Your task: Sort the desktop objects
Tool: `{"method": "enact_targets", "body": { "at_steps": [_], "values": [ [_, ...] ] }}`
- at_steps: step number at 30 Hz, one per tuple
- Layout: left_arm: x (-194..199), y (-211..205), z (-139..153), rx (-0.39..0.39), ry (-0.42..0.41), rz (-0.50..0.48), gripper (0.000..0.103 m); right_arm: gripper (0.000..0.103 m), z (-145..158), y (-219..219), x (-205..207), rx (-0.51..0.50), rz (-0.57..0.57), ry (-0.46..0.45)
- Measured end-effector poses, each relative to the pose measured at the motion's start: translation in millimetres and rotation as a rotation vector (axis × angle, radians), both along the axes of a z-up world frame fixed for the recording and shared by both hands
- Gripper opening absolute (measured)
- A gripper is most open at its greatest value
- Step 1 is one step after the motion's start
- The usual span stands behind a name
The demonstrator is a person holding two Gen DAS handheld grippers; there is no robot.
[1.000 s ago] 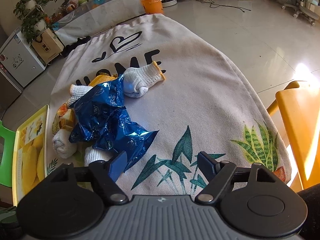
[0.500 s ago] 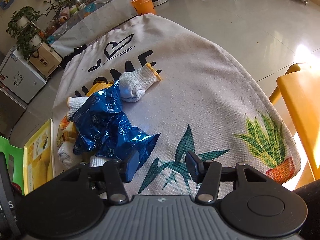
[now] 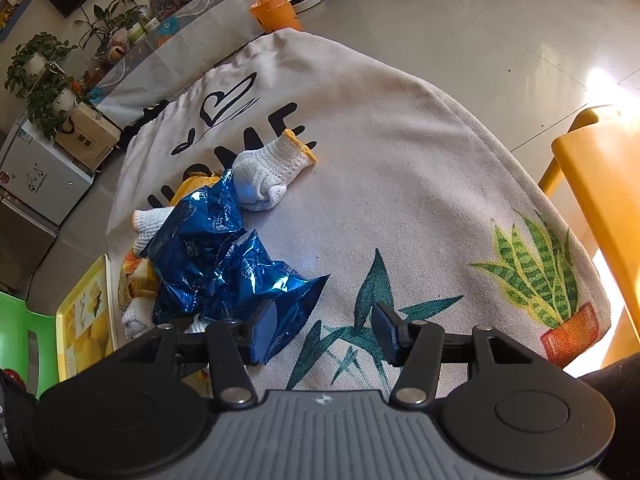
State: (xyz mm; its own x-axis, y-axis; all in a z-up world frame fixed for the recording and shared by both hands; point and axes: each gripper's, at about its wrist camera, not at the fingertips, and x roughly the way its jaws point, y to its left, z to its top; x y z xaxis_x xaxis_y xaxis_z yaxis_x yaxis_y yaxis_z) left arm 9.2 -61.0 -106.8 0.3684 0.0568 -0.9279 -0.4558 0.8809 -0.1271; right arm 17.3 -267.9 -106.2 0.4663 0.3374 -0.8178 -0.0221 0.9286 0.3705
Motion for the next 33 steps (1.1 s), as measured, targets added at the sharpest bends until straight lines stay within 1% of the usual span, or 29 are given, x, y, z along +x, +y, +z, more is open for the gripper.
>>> {"method": "enact_targets", "body": {
  "at_steps": [4,6,7,9,11,16,21,26,28,33],
  "values": [
    [10.4,-6.8,-11.0,0.033,0.034,-0.018,0.098,0.054,-1.1,-2.6,0.7,0.002,-0.008,0.003],
    [12.6,-6.5,-19.0,0.025,0.056,-0.013,0.099,0.054,-0.5,-4.0,1.1,0.004,-0.016,0.002],
    [12.8,-5.0,-22.3,0.016,0.06,-0.008,0.103,0.054,-0.1,-3.9,1.4,0.002,-0.016,-0.001],
    [10.5,-1.3,-24.8,0.01,0.055,0.0,0.103,0.054,-0.1,-2.1,1.6,-0.004,-0.008,-0.004],
    [7.6,1.3,-23.1,0.014,0.051,-0.007,0.103,0.054,-1.0,-1.3,1.5,-0.002,-0.002,0.002],
    [-6.8,10.1,-15.9,0.063,0.047,-0.06,0.103,0.054,-2.7,-1.3,2.1,0.001,-0.006,0.009],
    [-16.9,22.0,-11.7,0.089,0.051,-0.089,0.103,0.054,-3.5,0.2,2.4,0.0,0.005,0.015],
    [-10.4,17.1,-13.0,0.065,0.066,-0.127,0.102,0.054,-5.2,4.2,1.9,-0.013,0.019,0.014],
    [-7.3,13.2,-18.1,0.072,0.082,-0.148,0.103,0.054,-6.3,4.6,1.9,-0.016,0.025,0.018],
    [-3.5,9.6,-19.4,0.083,0.058,-0.212,0.103,0.054,-6.8,6.9,3.3,-0.011,0.046,0.016]
  ]
}}
